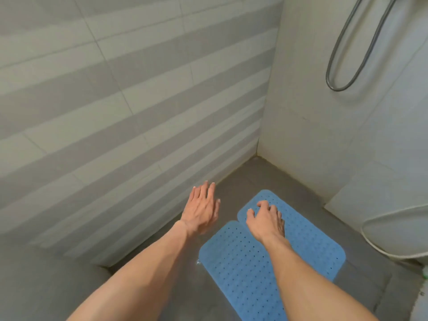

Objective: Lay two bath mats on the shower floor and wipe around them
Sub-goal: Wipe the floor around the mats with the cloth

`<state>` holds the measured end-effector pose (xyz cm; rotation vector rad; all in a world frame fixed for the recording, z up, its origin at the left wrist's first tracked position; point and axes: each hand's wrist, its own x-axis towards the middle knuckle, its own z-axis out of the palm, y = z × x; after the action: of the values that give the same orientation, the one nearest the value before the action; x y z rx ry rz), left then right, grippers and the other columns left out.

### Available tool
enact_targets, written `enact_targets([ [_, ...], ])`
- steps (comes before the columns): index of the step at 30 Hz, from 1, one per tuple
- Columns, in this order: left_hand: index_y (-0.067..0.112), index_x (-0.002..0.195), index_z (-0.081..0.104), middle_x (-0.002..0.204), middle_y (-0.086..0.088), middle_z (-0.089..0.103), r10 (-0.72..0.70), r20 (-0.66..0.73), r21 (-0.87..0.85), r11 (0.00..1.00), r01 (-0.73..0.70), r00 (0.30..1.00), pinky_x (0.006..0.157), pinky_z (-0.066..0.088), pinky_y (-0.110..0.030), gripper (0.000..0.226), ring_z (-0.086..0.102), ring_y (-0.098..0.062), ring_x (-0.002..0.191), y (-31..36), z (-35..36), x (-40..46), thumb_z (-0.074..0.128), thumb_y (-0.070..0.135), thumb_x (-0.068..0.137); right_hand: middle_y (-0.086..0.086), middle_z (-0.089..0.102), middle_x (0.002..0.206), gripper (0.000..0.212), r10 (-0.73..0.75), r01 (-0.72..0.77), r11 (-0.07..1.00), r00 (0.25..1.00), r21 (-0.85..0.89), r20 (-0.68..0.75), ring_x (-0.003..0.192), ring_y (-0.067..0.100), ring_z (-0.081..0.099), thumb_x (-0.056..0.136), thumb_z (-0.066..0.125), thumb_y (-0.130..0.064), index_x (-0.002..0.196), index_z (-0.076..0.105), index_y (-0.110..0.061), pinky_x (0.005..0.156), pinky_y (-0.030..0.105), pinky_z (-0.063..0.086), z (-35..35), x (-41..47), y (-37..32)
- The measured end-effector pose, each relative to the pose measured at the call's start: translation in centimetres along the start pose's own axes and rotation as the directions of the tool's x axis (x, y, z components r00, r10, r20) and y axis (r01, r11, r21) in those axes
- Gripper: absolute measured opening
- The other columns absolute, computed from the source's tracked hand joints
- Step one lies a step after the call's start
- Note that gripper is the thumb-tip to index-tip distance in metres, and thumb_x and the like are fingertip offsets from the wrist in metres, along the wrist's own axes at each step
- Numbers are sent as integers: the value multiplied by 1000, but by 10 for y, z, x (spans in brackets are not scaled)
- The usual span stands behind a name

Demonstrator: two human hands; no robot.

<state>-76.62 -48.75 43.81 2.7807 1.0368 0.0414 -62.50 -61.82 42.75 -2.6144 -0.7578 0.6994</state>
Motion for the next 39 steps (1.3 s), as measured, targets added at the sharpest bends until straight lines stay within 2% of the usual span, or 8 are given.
enact_targets([
  [5, 4, 149, 24, 154, -22, 27, -212, -129, 6, 977, 214, 969, 120, 10, -44, 75, 26, -35, 143, -63, -63, -19, 5, 47, 90, 13, 47, 137, 47, -205, 205, 979, 979, -7, 21, 130, 30, 41, 95, 42, -44, 136, 43, -20, 106, 42, 34, -8, -3, -91],
  [10, 4, 148, 24, 153, -21, 29, -437, -292, -36, 894, 446, 851, 120, 11, -43, 59, 26, -33, 142, -115, -130, -66, 29, 36, 100, 15, 50, 136, 46, -454, 456, 889, 889, -34, 53, 129, 33, 43, 94, 45, -44, 133, 45, -18, 106, 42, 34, -15, -17, -189],
  [15, 4, 148, 25, 153, -21, 30, -604, -410, -50, 763, 644, 684, 120, 12, -43, 76, 26, -32, 142, -152, -188, -133, 5, 46, 88, 15, 51, 135, 48, -676, 680, 733, 728, 11, 118, 129, 33, 44, 93, 46, -44, 133, 46, -18, 107, 44, 35, -9, -62, -274],
  [21, 5, 140, 42, 142, -19, 46, -657, -600, -3, 573, 820, 456, 116, 28, -46, 59, 43, -33, 132, -185, -226, -221, 29, 37, 93, 12, 52, 133, 41, -842, 853, 518, 495, 64, 212, 126, 32, 46, 95, 46, -42, 129, 49, -19, 105, 43, 37, 10, -139, -343],
  [25, 7, 121, 56, 117, -15, 60, -643, -718, -20, 400, 916, 265, 96, 45, -41, 43, 56, -32, 106, -197, -257, -273, 42, 31, 87, 12, 52, 130, 41, -895, 909, 386, 327, 157, 304, 120, 32, 52, 94, 48, -42, 128, 49, -18, 101, 40, 43, 26, -194, -392],
  [31, 3, 118, 47, 115, -17, 57, -809, -587, -232, 141, 963, -23, 79, 51, -41, 32, 62, -34, 99, -218, -298, -325, 48, 21, 91, 3, 60, 123, 41, -885, 945, 192, 50, 265, 463, 104, 21, 55, 95, 53, -39, 132, 52, -21, 86, 29, 44, 54, -268, -455],
  [35, 3, 112, 55, 114, -18, 65, -856, -514, -294, 114, 949, -57, 82, 50, -41, 29, 64, -36, 104, -240, -311, -338, 45, 25, 96, 2, 53, 139, 43, -876, 940, 146, -22, 308, 482, 114, 24, 57, 97, 52, -34, 138, 49, -24, 91, 34, 52, 68, -305, -491],
  [39, 7, 106, 63, 112, -15, 68, -882, -459, -369, 74, 926, -112, 81, 50, -38, 23, 64, -34, 103, -254, -309, -334, 54, 24, 94, 2, 47, 149, 48, -889, 944, 71, -87, 321, 450, 132, 26, 48, 98, 51, -25, 146, 42, -24, 106, 34, 41, 81, -326, -518],
])
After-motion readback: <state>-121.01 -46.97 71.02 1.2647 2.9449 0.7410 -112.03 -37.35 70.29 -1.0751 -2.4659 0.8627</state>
